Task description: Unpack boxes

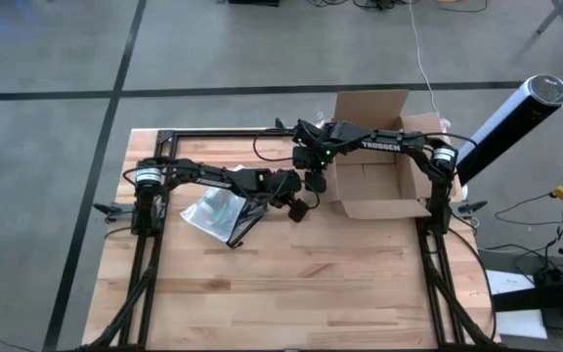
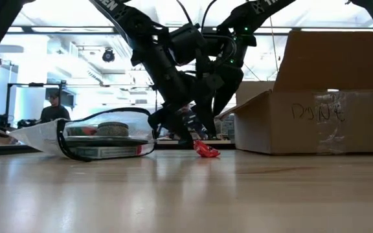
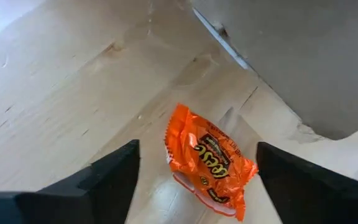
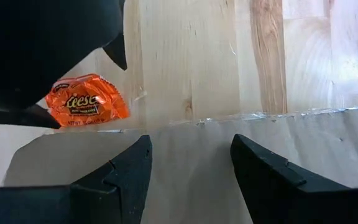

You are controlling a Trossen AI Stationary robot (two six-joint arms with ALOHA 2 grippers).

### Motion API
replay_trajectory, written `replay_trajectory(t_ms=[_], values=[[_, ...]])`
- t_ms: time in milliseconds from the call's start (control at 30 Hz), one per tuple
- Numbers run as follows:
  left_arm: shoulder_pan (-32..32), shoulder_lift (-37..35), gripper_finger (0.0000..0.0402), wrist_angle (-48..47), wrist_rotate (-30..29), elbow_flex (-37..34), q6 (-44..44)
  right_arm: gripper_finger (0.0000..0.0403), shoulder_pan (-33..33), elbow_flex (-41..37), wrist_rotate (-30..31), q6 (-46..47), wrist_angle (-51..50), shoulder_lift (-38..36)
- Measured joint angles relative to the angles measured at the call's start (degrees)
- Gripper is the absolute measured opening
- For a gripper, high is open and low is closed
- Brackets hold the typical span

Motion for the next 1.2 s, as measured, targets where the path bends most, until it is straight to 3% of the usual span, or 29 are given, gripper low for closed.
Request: replay_trajectory(t_ms=[300,700,933,1200], values=[[0.09,-0.01,0.0189,0.07,2.42,0.0,0.06,0.0199,0.02,0.0,-0.02,0.13,0.02,0.0],[0.09,-0.01,0.0114,0.07,2.59,0.0,0.56,0.0199,0.01,0.0,-0.07,0.17,0.03,0.0],[0.09,0.0,0.0014,0.07,5.41,0.0,2.19,0.0199,0.0,0.0,-0.07,0.17,0.11,0.0],[-0.36,-0.02,0.001,0.15,7.53,0.0,0.03,0.0199,0.0,0.0,-0.07,0.2,0.35,0.0]])
